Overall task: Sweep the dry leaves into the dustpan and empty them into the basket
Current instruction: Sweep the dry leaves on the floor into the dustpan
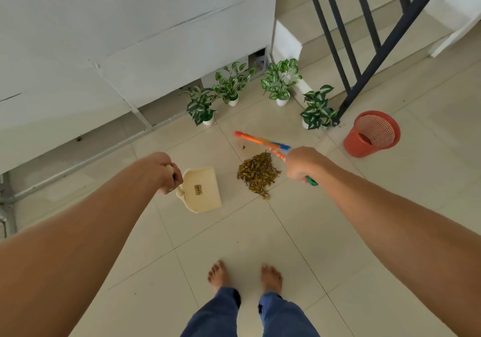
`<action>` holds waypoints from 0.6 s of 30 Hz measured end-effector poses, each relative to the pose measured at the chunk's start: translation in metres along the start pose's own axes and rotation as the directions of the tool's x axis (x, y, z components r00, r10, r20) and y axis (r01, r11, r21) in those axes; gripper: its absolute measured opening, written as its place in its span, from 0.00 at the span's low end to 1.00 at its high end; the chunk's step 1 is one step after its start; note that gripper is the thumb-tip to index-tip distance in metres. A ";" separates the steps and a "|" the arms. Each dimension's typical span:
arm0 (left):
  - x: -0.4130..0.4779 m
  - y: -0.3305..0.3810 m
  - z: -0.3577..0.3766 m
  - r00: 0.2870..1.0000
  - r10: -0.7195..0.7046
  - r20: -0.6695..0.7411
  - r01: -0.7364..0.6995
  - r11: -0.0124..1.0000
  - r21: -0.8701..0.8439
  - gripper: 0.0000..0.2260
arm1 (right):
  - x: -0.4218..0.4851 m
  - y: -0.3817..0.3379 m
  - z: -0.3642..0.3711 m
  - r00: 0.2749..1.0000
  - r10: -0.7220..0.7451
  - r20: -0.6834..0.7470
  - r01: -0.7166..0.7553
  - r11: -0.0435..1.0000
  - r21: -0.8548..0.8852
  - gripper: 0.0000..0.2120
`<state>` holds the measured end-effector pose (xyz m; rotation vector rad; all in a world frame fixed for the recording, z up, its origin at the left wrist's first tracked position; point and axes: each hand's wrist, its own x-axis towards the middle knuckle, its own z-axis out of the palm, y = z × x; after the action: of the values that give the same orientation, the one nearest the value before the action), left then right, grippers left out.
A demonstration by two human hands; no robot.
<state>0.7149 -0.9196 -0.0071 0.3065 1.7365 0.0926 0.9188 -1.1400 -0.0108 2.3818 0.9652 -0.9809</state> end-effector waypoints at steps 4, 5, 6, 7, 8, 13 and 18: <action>0.021 0.013 -0.010 0.999 -0.027 0.024 0.026 0.999 0.044 0.10 | 0.005 -0.027 0.028 0.995 -0.076 0.059 0.079 0.995 -0.053 0.27; 0.027 0.015 -0.012 0.999 -0.039 0.029 0.037 0.998 0.043 0.10 | 0.004 -0.032 0.037 0.994 -0.088 0.071 0.092 0.994 -0.058 0.27; 0.030 0.015 -0.013 0.999 -0.043 0.017 0.042 0.998 0.057 0.10 | 0.002 -0.035 0.046 0.993 -0.085 0.078 0.090 0.995 -0.052 0.26; 0.032 0.018 -0.012 0.999 -0.042 0.017 0.041 0.997 0.064 0.10 | 0.001 -0.035 0.055 0.995 -0.069 0.074 0.072 0.997 -0.042 0.23; 0.034 0.021 -0.011 0.998 -0.050 0.023 0.048 0.997 0.059 0.09 | -0.003 -0.034 0.061 0.997 -0.043 0.065 0.044 0.999 -0.017 0.20; 0.051 0.034 0.010 0.999 -0.035 0.001 0.035 0.998 0.055 0.11 | -0.019 -0.024 0.076 0.991 0.131 -0.013 -0.127 0.976 0.175 0.07; 0.096 0.042 0.040 0.997 -0.065 -0.051 0.066 0.997 0.026 0.07 | -0.008 -0.036 0.072 0.978 0.193 0.082 -0.207 0.946 0.251 0.09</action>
<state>0.7449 -0.8587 -0.0966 0.2694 1.7973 0.0291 0.8558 -1.1603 -0.0576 2.5847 0.5890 -1.1469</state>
